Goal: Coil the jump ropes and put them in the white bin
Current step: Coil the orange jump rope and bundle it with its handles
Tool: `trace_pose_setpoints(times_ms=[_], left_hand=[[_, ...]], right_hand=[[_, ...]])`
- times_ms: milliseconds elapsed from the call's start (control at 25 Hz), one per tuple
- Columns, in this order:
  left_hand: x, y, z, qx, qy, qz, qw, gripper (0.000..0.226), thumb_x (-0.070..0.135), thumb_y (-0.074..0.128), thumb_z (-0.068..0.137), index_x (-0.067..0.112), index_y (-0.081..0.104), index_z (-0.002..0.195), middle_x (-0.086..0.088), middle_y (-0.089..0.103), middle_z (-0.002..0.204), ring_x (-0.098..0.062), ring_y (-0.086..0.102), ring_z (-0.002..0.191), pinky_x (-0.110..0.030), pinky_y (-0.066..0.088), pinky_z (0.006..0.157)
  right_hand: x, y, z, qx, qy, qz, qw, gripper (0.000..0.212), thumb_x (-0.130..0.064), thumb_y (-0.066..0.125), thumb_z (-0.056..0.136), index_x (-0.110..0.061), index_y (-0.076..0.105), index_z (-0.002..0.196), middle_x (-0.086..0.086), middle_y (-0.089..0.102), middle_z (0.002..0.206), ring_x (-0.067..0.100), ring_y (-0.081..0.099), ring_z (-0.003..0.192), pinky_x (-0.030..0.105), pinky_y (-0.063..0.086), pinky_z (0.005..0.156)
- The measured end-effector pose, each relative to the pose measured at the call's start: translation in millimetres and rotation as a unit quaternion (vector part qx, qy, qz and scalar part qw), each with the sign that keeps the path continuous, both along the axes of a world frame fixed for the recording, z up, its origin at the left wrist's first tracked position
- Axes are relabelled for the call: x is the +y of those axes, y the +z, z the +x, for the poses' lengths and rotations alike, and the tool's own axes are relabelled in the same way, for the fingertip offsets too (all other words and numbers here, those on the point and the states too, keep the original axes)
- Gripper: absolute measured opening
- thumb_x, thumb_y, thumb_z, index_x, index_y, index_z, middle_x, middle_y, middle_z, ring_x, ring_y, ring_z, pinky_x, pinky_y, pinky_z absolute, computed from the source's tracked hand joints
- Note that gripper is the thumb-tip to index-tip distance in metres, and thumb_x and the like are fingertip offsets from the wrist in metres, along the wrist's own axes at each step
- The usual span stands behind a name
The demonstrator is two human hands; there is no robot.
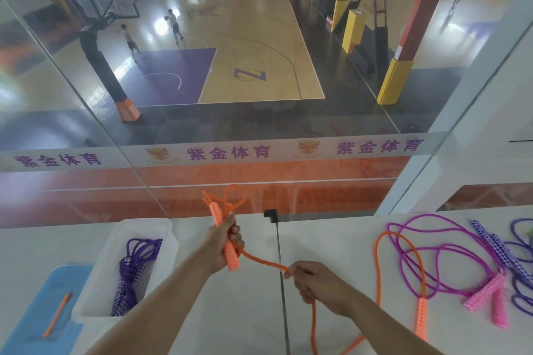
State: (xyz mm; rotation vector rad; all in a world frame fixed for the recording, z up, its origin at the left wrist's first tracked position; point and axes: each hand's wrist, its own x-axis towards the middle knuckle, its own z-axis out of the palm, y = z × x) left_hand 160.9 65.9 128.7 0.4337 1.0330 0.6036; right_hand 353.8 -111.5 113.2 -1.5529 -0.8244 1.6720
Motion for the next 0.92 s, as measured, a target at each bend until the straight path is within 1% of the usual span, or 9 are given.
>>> trace_pose_setpoints(times_ms=[80,160,240,320,440,560,640,720,920], left_hand=[[1,6,-12,0.071,-0.070,0.026,0.995,0.020,0.025,0.063,0.098,0.011,0.053,0.089,-0.005,0.057,0.063,-0.012,0.045,0.044,-0.026,0.044,0.042],[-10,11,-14,0.119,-0.177,0.047,0.976,0.025,0.026,0.063,0.099,0.004,0.055,0.105,-0.012,0.072,0.080,-0.015,0.053,0.055,-0.029,0.047,0.046],[-25,13,-10,0.114,-0.266,0.059,0.955,0.034,0.027,0.061,0.100,0.001,0.053,0.119,-0.017,0.076,0.106,-0.018,0.059,0.070,-0.030,0.050,0.054],[-38,13,-6,0.091,-0.319,0.054,0.942,0.038,0.029,0.060,0.100,0.000,0.050,0.122,-0.020,0.073,0.114,-0.019,0.059,0.074,-0.030,0.051,0.060],[-51,9,-3,0.076,-0.359,0.046,0.929,0.031,0.031,0.065,0.097,0.004,0.053,0.107,-0.015,0.072,0.092,-0.018,0.053,0.061,-0.030,0.046,0.057],[-60,4,-2,0.082,-0.393,0.063,0.914,0.024,0.027,0.069,0.094,0.010,0.053,0.096,-0.007,0.058,0.072,-0.018,0.048,0.058,-0.030,0.043,0.053],[-59,2,-5,0.069,-0.381,0.057,0.920,0.021,0.025,0.070,0.094,0.011,0.054,0.090,-0.007,0.055,0.070,-0.019,0.054,0.062,-0.029,0.047,0.055],[-50,1,-14,0.023,-0.311,0.031,0.950,0.017,0.019,0.069,0.095,0.012,0.055,0.086,-0.006,0.054,0.069,-0.020,0.060,0.061,-0.030,0.053,0.055],[-11,-4,-43,-0.059,-0.117,-0.002,0.991,0.009,0.018,0.061,0.091,0.015,0.055,0.085,0.002,0.052,0.067,-0.009,0.053,0.048,-0.024,0.049,0.048]], right_hand=[[2,11,12,-0.056,0.041,0.003,0.998,0.019,-0.025,0.057,0.100,-0.014,0.071,0.093,-0.006,0.041,0.064,0.011,0.034,0.055,0.024,0.032,0.056],[12,28,12,-0.115,0.051,0.020,0.992,0.020,-0.030,0.059,0.099,-0.017,0.074,0.096,-0.012,0.046,0.060,0.007,0.038,0.054,0.019,0.035,0.055],[28,39,5,-0.196,0.035,0.060,0.978,0.021,-0.033,0.058,0.099,-0.021,0.075,0.098,-0.018,0.054,0.058,-0.001,0.045,0.053,0.013,0.036,0.058],[42,42,0,-0.275,0.017,0.105,0.956,0.020,-0.035,0.058,0.099,-0.023,0.075,0.097,-0.017,0.063,0.067,-0.003,0.054,0.062,0.016,0.043,0.065],[51,36,-3,-0.344,0.005,0.126,0.930,0.020,-0.036,0.059,0.098,-0.024,0.075,0.093,-0.005,0.071,0.084,0.008,0.064,0.080,0.028,0.052,0.078],[53,31,-8,-0.368,0.016,0.131,0.920,0.021,-0.037,0.062,0.095,-0.021,0.073,0.087,-0.005,0.069,0.085,0.008,0.063,0.078,0.024,0.052,0.071],[51,27,-3,-0.371,0.012,0.118,0.921,0.024,-0.040,0.064,0.093,-0.019,0.070,0.082,-0.005,0.066,0.079,0.007,0.058,0.070,0.018,0.043,0.063],[44,21,14,-0.362,0.001,0.092,0.928,0.026,-0.041,0.063,0.094,-0.018,0.068,0.082,-0.007,0.062,0.073,0.005,0.053,0.065,0.017,0.038,0.059],[13,12,72,-0.374,-0.062,0.072,0.923,0.021,-0.032,0.059,0.098,-0.025,0.068,0.081,-0.006,0.066,0.075,0.009,0.055,0.067,0.021,0.040,0.063]])
